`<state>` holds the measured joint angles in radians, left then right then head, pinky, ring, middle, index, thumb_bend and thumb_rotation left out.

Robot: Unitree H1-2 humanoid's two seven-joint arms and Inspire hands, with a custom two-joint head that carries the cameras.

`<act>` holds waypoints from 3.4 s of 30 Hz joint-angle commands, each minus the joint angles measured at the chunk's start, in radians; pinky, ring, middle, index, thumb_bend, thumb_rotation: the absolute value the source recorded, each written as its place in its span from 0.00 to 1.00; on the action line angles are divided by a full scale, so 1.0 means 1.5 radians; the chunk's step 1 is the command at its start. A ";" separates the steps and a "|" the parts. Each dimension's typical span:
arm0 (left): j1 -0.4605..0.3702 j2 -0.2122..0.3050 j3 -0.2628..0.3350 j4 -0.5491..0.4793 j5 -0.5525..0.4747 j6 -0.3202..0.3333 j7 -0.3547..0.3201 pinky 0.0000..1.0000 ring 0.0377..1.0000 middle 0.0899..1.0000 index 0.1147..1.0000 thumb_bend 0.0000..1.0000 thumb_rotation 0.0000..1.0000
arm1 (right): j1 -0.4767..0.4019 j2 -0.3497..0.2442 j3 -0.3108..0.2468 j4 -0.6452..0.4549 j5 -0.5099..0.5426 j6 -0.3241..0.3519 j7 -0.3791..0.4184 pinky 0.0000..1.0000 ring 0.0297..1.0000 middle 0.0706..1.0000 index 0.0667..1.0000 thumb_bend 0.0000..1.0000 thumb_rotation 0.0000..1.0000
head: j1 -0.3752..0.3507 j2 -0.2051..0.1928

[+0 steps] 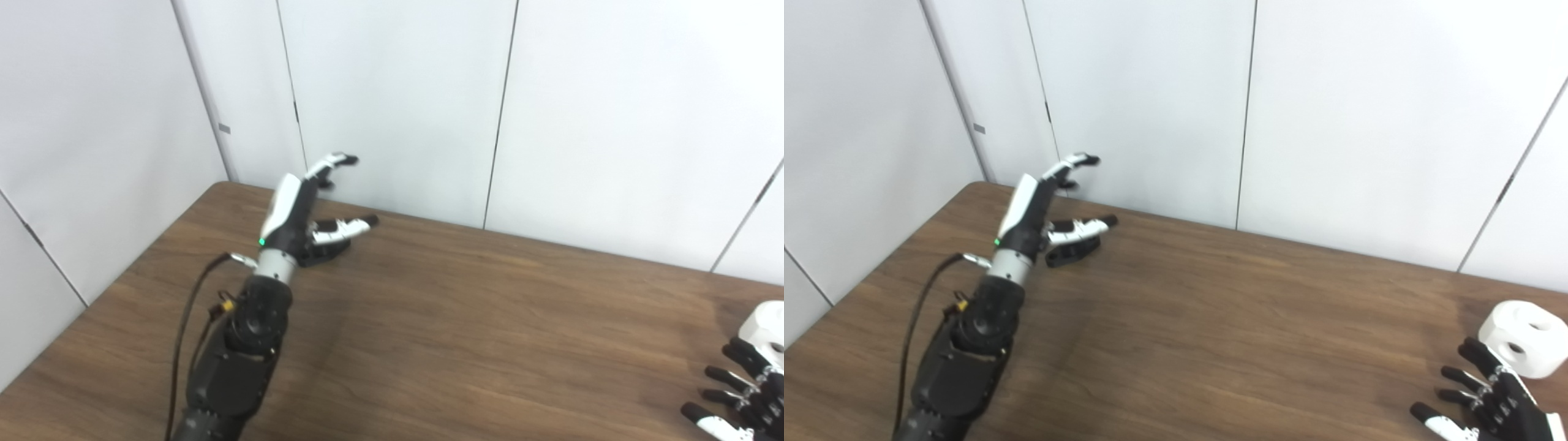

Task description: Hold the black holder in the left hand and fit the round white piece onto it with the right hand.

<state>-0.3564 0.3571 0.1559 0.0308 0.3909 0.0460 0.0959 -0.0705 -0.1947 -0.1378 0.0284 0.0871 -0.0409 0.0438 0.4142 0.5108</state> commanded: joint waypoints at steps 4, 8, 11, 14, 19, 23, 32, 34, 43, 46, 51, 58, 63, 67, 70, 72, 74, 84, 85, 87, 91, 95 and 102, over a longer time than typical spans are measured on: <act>-0.037 0.050 0.009 0.020 0.017 0.009 0.019 0.97 1.00 0.99 0.79 0.79 0.15 | -0.006 -0.013 -0.008 -0.024 0.009 -0.005 0.006 0.57 0.71 0.83 0.80 0.78 0.07 | 0.001 0.007; -0.042 0.078 -0.002 0.045 0.029 0.029 0.006 0.98 1.00 1.00 0.80 0.86 0.15 | -0.006 -0.015 -0.008 -0.029 0.003 0.002 0.005 0.58 0.71 0.83 0.80 0.78 0.08 | 0.002 0.009; -0.047 0.101 -0.019 0.055 0.054 0.058 -0.001 0.96 1.00 1.00 0.81 0.90 0.19 | -0.005 -0.017 -0.009 -0.027 0.007 -0.001 0.007 0.57 0.71 0.83 0.80 0.78 0.08 | 0.006 0.009; -0.054 0.127 -0.035 0.069 0.072 0.091 -0.022 0.97 1.00 1.00 0.83 0.97 0.31 | -0.003 -0.017 -0.011 -0.031 0.013 0.003 0.010 0.57 0.71 0.83 0.80 0.78 0.08 | 0.008 0.011; -0.065 0.146 -0.054 0.091 0.084 0.150 -0.053 1.00 1.00 1.00 0.79 1.00 0.42 | 0.001 -0.018 -0.013 -0.044 0.019 0.017 0.015 0.58 0.73 0.85 0.80 0.78 0.08 | 0.006 0.014; -0.066 0.152 -0.070 0.105 0.095 0.185 -0.063 1.00 1.00 1.00 0.74 1.00 0.38 | 0.003 -0.021 -0.012 -0.047 0.014 0.016 0.016 0.59 0.73 0.85 0.79 0.79 0.08 | 0.004 0.018; -0.064 0.153 -0.104 0.144 0.104 0.201 -0.061 1.00 1.00 1.00 0.78 1.00 0.34 | 0.007 -0.022 -0.020 -0.056 0.021 0.027 0.019 0.59 0.73 0.84 0.79 0.80 0.09 | 0.005 0.023; -0.064 0.152 -0.112 0.156 0.108 0.203 -0.058 1.00 1.00 1.00 0.79 1.00 0.35 | 0.007 -0.024 -0.020 -0.054 0.020 0.020 0.020 0.59 0.73 0.84 0.79 0.80 0.09 | 0.005 0.023; -0.061 0.141 -0.146 0.201 0.125 0.210 -0.045 1.00 1.00 1.00 0.79 1.00 0.38 | 0.008 -0.026 -0.021 -0.062 0.016 0.029 0.019 0.59 0.72 0.84 0.79 0.79 0.08 | 0.006 0.027; -0.059 0.129 -0.150 0.220 0.122 0.212 -0.036 1.00 1.00 1.00 0.80 1.00 0.36 | 0.009 -0.026 -0.021 -0.068 0.016 0.034 0.019 0.59 0.72 0.84 0.79 0.80 0.09 | 0.007 0.031; -0.054 0.111 -0.157 0.247 0.121 0.202 -0.010 1.00 1.00 1.00 0.79 1.00 0.30 | 0.009 -0.025 -0.022 -0.067 0.016 0.036 0.020 0.60 0.72 0.84 0.79 0.80 0.09 | 0.007 0.031; -0.048 0.049 -0.128 0.332 0.104 0.121 0.156 1.00 1.00 1.00 0.70 0.95 0.21 | 0.011 -0.023 -0.024 -0.076 0.022 0.044 0.020 0.58 0.72 0.84 0.79 0.80 0.09 | 0.005 0.036; -0.052 0.013 -0.104 0.371 0.063 0.084 0.201 1.00 1.00 1.00 0.66 0.89 0.19 | 0.014 -0.021 -0.024 -0.083 0.021 0.050 0.020 0.58 0.71 0.83 0.79 0.81 0.10 | 0.001 0.040; -0.054 -0.003 -0.098 0.397 0.039 0.055 0.217 0.97 1.00 1.00 0.65 0.89 0.17 | 0.016 -0.022 -0.024 -0.093 0.020 0.059 0.019 0.58 0.71 0.83 0.78 0.81 0.11 | 0.000 0.044; -0.055 -0.014 -0.093 0.414 0.021 0.032 0.223 0.99 1.00 1.00 0.63 0.89 0.14 | 0.017 -0.021 -0.025 -0.098 0.018 0.064 0.017 0.57 0.70 0.83 0.78 0.82 0.11 | 0.000 0.046; -0.056 -0.019 -0.089 0.422 0.010 0.023 0.225 1.00 1.00 1.00 0.62 0.89 0.12 | 0.017 -0.022 -0.025 -0.101 0.018 0.066 0.018 0.56 0.69 0.82 0.77 0.81 0.10 | -0.001 0.048; -0.054 -0.022 -0.091 0.423 0.004 0.022 0.220 1.00 1.00 1.00 0.62 0.89 0.12 | 0.018 -0.024 -0.024 -0.102 0.020 0.066 0.021 0.56 0.69 0.82 0.77 0.81 0.10 | -0.001 0.049; -0.048 -0.032 -0.099 0.441 0.000 0.017 0.225 0.97 1.00 1.00 0.62 0.89 0.15 | 0.022 -0.024 -0.025 -0.113 0.020 0.072 0.020 0.57 0.70 0.83 0.78 0.78 0.06 | -0.001 0.056; -0.048 -0.031 -0.100 0.443 0.000 0.016 0.225 0.96 1.00 1.00 0.62 0.89 0.15 | 0.022 -0.024 -0.026 -0.115 0.021 0.074 0.020 0.58 0.71 0.83 0.78 0.78 0.05 | -0.001 0.058; -0.048 -0.030 -0.103 0.447 -0.001 0.011 0.223 0.95 1.00 1.00 0.62 0.89 0.15 | 0.022 -0.021 -0.028 -0.118 0.027 0.080 0.020 0.58 0.71 0.83 0.78 0.78 0.04 | -0.001 0.059; -0.047 -0.029 -0.103 0.454 -0.007 0.002 0.220 0.98 1.00 1.00 0.62 0.90 0.16 | 0.022 -0.022 -0.027 -0.119 0.022 0.079 0.019 0.58 0.71 0.83 0.78 0.77 0.02 | -0.003 0.061; -0.053 -0.032 -0.105 0.473 0.005 0.012 0.241 0.98 1.00 0.97 0.45 0.60 0.07 | 0.022 -0.024 -0.027 -0.121 0.017 0.081 0.018 0.57 0.70 0.83 0.78 0.78 0.07 | -0.003 0.061; -0.057 -0.027 -0.126 0.485 0.030 0.028 0.268 1.00 1.00 0.91 0.42 0.52 0.06 | 0.019 -0.025 -0.028 -0.123 0.015 0.082 0.018 0.57 0.70 0.83 0.77 0.79 0.11 | -0.003 0.064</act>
<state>-0.4815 0.3416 -0.0127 0.7159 0.4173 0.0712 0.4782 -0.0180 -0.2180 -0.1696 -0.1239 0.1061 0.0933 0.0755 0.4096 0.6059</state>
